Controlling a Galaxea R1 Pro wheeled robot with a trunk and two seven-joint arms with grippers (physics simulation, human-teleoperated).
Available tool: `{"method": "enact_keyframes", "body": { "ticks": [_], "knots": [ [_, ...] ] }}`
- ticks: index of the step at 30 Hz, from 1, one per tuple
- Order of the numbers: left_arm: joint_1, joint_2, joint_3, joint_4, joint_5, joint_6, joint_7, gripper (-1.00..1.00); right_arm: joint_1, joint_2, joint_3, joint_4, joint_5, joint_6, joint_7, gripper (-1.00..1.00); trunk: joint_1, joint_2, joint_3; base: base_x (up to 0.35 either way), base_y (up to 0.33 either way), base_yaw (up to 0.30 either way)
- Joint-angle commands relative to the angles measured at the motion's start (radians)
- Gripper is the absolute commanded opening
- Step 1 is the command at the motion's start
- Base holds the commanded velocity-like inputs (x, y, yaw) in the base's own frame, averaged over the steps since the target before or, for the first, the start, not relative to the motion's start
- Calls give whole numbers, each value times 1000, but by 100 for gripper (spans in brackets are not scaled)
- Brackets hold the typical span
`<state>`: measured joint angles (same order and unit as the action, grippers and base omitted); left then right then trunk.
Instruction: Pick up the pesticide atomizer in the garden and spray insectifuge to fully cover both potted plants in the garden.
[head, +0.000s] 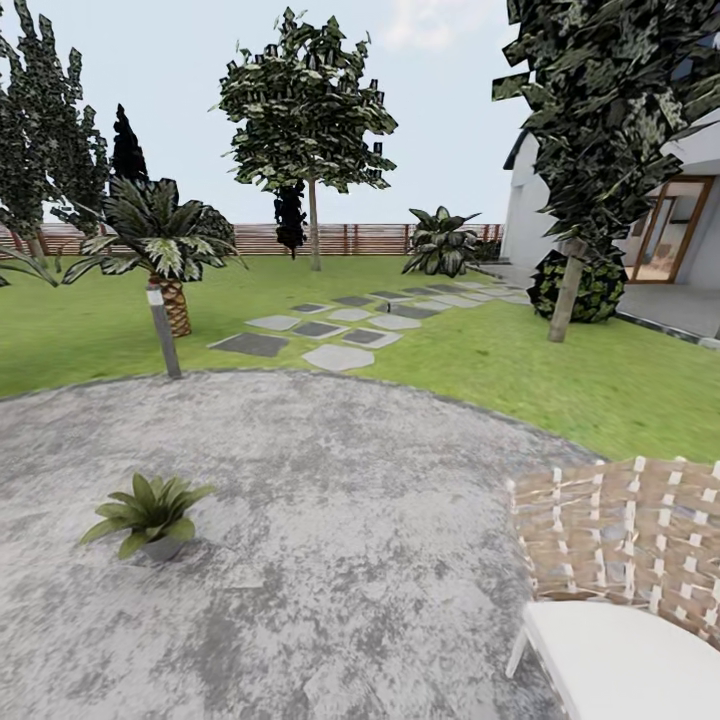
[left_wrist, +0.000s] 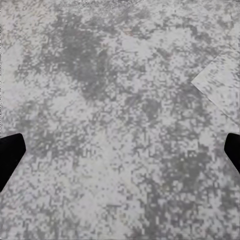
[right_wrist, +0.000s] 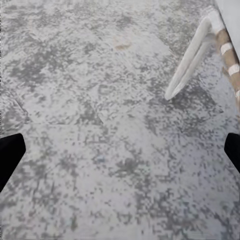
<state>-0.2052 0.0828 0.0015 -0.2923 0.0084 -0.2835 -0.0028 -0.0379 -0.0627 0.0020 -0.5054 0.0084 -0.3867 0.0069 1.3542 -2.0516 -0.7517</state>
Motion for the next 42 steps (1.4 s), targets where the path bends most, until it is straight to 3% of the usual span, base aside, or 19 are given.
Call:
{"method": "enact_keyframes", "body": {
  "ticks": [1, 11, 42],
  "knots": [
    [-1, 0, 0, 1, 0, -3, 0, 100, 0, 0, 0, 0, 1, -3, 1, 100, 0, 0, -1, 318, 169, 0],
    [0, 0, 0, 1, 0, -3, 0, 100, 0, 0, 0, 0, 1, -3, 1, 100, 0, 0, -1, 288, 144, 0],
    [0, 0, 0, 1, 1, -3, 0, 100, 0, 0, 2, 1, 1, -3, 1, 100, 0, 0, -1, 315, 3, 0]
  ]
}}
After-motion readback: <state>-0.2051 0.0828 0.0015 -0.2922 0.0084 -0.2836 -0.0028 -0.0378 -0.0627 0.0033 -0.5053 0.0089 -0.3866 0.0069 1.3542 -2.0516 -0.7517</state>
